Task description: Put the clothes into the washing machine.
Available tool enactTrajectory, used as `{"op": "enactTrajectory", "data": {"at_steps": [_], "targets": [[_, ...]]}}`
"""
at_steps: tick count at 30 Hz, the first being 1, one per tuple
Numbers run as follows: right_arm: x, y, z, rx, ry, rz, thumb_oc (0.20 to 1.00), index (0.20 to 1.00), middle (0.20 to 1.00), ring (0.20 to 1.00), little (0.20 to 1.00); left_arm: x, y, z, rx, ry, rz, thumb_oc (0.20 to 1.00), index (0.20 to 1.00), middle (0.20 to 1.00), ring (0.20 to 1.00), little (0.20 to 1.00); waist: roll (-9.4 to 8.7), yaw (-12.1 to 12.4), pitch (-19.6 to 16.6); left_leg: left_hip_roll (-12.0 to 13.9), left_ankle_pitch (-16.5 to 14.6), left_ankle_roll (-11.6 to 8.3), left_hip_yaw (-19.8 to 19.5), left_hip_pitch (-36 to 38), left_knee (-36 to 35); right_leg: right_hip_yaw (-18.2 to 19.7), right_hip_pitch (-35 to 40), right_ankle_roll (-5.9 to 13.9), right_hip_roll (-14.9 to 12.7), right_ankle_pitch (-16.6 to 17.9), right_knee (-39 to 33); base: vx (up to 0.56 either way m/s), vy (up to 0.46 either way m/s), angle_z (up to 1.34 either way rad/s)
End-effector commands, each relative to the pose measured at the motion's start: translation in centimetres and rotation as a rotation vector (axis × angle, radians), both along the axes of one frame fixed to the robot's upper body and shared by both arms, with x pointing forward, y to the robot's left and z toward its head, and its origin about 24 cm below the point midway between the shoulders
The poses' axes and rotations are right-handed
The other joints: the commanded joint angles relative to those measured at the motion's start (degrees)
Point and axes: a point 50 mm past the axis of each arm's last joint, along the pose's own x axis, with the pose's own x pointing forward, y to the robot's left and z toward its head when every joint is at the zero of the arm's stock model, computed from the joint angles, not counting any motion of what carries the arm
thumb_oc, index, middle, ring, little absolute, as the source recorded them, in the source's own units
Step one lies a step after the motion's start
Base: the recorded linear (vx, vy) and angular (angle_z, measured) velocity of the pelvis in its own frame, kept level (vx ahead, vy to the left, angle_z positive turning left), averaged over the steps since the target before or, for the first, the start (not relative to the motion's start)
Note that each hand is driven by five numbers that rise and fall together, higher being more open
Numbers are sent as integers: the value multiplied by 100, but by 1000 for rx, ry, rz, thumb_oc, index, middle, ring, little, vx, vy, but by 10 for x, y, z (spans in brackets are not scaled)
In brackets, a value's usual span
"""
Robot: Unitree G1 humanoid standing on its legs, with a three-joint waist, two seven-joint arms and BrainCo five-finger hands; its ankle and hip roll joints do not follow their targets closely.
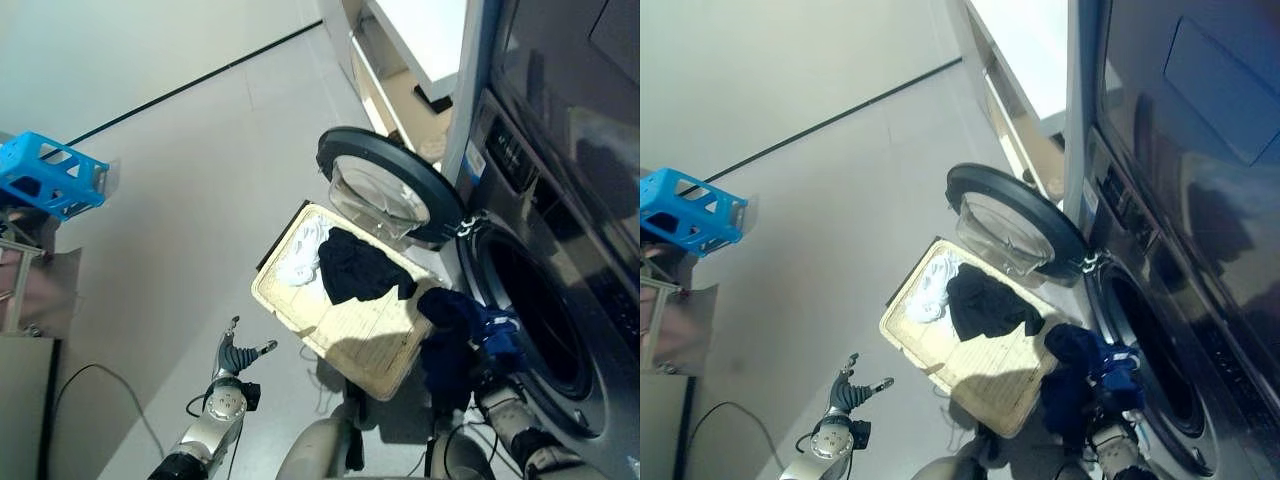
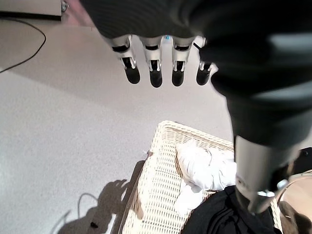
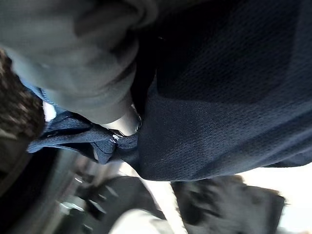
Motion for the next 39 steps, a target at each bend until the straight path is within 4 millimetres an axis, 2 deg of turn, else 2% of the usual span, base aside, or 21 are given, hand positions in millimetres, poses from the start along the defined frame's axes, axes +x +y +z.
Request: {"op": "enactTrajectory", "data": {"at_steps": [1, 3, 6, 7, 9, 10, 12, 13, 15, 16, 17, 18, 23, 25, 26, 28, 30, 32, 34, 35, 39], "targets": [[42, -23, 63, 200, -433, -421, 200, 200, 200, 200, 200, 20, -3, 22, -14, -134, -29, 1000, 1000, 1000, 1000, 1000, -99, -138, 390, -643, -786, 255, 285, -45, 384, 353, -781, 48, -56, -135, 611, -21, -80, -12], [45, -36, 77, 224, -528, -517, 200, 200, 200, 200, 200, 20, -2, 23, -12, -141, -36, 1000, 1000, 1000, 1000, 1000, -86, -149, 429, -632, -793, 253, 311, -78, 382, 358, -831, 55, -50, -140, 626, -18, -45, -10], [44, -40, 80, 226, -549, -547, 200, 200, 200, 200, 200, 20, -1, 24, -11, -143, -39, 1000, 1000, 1000, 1000, 1000, -84, -144, 440, -629, -793, 253, 319, -91, 384, 361, -848, 58, -48, -139, 632, -21, -61, -3], [32, -93, 133, 169, -823, -861, 200, 200, 200, 200, 200, 22, 10, 33, 9, -156, -80, 1000, 1000, 1000, 1000, 1000, -150, -142, 541, -572, -796, 257, 365, -269, 443, 339, -1032, 110, -25, -110, 703, -38, -194, 1], [8, -124, 165, 82, -951, -1080, 200, 200, 200, 200, 200, 25, 24, 42, 38, -160, -100, 1000, 1000, 1000, 1000, 1000, -283, -109, 541, -528, -834, 268, 359, -375, 484, 322, -1108, 144, 18, -113, 718, -38, -224, -10], [8, -124, 165, 83, -952, -1084, 200, 200, 200, 200, 200, 25, 24, 42, 38, -161, -101, 1000, 1000, 1000, 1000, 1000, -286, -99, 542, -524, -805, 271, 367, -406, 492, 322, -1135, 136, 21, -73, 715, -42, -201, -3], [-24, -146, 184, 36, -1026, -1327, 200, 200, 200, 200, 200, 27, 39, 51, 72, -156, -106, 1000, 1000, 1000, 1000, 1000, -453, -107, 541, -480, -835, 284, 334, -470, 484, 303, -1172, 174, 80, -64, 700, -22, -216, 0], [-48, -158, 193, 46, -1031, -1535, 200, 200, 200, 200, 200, 31, 48, 59, 93, -154, -108, 1000, 1000, 1000, 1000, 1000, -576, -117, 542, -452, -804, 294, 342, -547, 492, 281, -1239, 201, 112, 12, 690, -26, -203, -6], [-55, -160, 194, 49, -1029, -1598, 219, 219, 219, 219, 219, 32, 50, 61, 98, -154, -106, 1000, 1000, 1000, 1000, 1000, -610, -122, 542, -442, -791, 291, 345, -578, 490, 274, -1265, 210, 120, 37, 684, -24, -131, -3], [-70, -167, 198, 63, -1032, -1704, 743, 743, 743, 743, 743, 35, 54, 67, 114, -154, -104, 1000, 1000, 1000, 1000, 1000, -696, -136, 542, -422, -778, 284, 324, -649, 492, 274, -1334, 235, 141, 85, 681, -4, -131, -1], [-77, -171, 198, 56, -1017, -1736, 959, 959, 959, 959, 959, 38, 55, 71, 120, -153, -107, 1000, 1000, 1000, 1000, 1000, -731, -132, 542, -418, -778, 281, 314, -694, 515, 273, -1372, 244, 145, 105, 684, -2, -167, -2], [-80, -175, 198, 65, -997, -1742, 1000, 1000, 1000, 1000, 1000, 38, 56, 73, 126, -152, -106, 1000, 1000, 1000, 1000, 1000, -775, -138, 542, -418, -772, 281, 307, -746, 536, 282, -1415, 251, 158, 132, 677, -1, -76, 4], [-66, -179, 195, 187, -907, -1627, 1000, 1000, 1000, 1000, 1000, 40, 54, 71, 127, -156, -109, 1000, 1000, 1000, 1000, 1000, -817, -111, 542, -438, -761, 296, 280, -883, 592, 274, -1511, 257, 153, 176, 657, -1, -40, -4], [-30, -166, 186, 308, -795, -1402, 1000, 1000, 1000, 1000, 1000, 45, 48, 72, 134, -170, -121, 1000, 1000, 1000, 1000, 1000, -808, -23, 542, -464, -728, 301, 241, -1022, 642, 219, -1581, 246, 118, 205, 636, -4, -38, -2], [-30, -166, 186, 308, -795, -1402, 1000, 1000, 1000, 1000, 1000, 45, 48, 72, 134, -170, -121, 1000, 1000, 1000, 1000, 1000, -808, -23, 542, -464, -728, 301, 241, -1022, 642, 219, -1581, 246, 118, 205, 636, -20, -63, 2], [22, -133, 176, 349, -713, -1082, 1000, 1000, 1000, 1000, 1000, 55, 44, 86, 171, -247, -112, 1000, 1000, 1000, 1000, 1000, -789, 156, 542, -499, -664, 309, 195, -1202, 642, 95, -1664, 228, 70, 251, 584, -26, -88, 4], [41, -109, 168, 357, -731, -943, 1000, 1000, 1000, 1000, 1000, 60, 43, 96, 195, -311, -73, 1000, 1000, 1000, 1000, 1000, -801, 182, 542, -511, -635, 305, 176, -1305, 652, 65, -1751, 222, 57, 276, 591, -12, -47, 6], [55, -85, 159, 370, -761, -806, 1000, 1000, 1000, 1000, 1000, 64, 42, 106, 215, -391, -20, 1000, 1000, 1000, 1000, 1000, -843, 206, 542, -510, -606, 308, 170, -1392, 618, 42, -1848, 217, 53, 292, 588, -9, -7, 2], [60, -76, 156, 369, -781, -747, 1000, 1000, 1000, 1000, 1000, 65, 43, 110, 236, -431, 2, 1000, 1000, 1000, 1000, 1000, -866, 217, 542, -518, -604, 314, 163, -1413, 610, 43, -1877, 213, 55, 291, 592, -2, 8, -2], [70, -59, 149, 385, -806, -613, 1000, 1000, 1000, 1000, 1000, 67, 44, 118, 286, -505, 72, 1000, 1000, 1000, 1000, 1000, -912, 239, 542, -519, -592, 311, 162, -1469, 606, 37, -1948, 212, 53, 295, 612, -7, 26, -6], [74, -49, 140, 352, -809, -548, 1000, 1000, 1000, 1000, 1000, 75, 44, 130, 375, -579, 149, 1000, 1000, 1000, 1000, 1000, -1033, 247, 542, -515, -579, 313, 173, -1600, 641, 49, -2112, 222, 59, 319, 673, -5, 29, -4]]}}
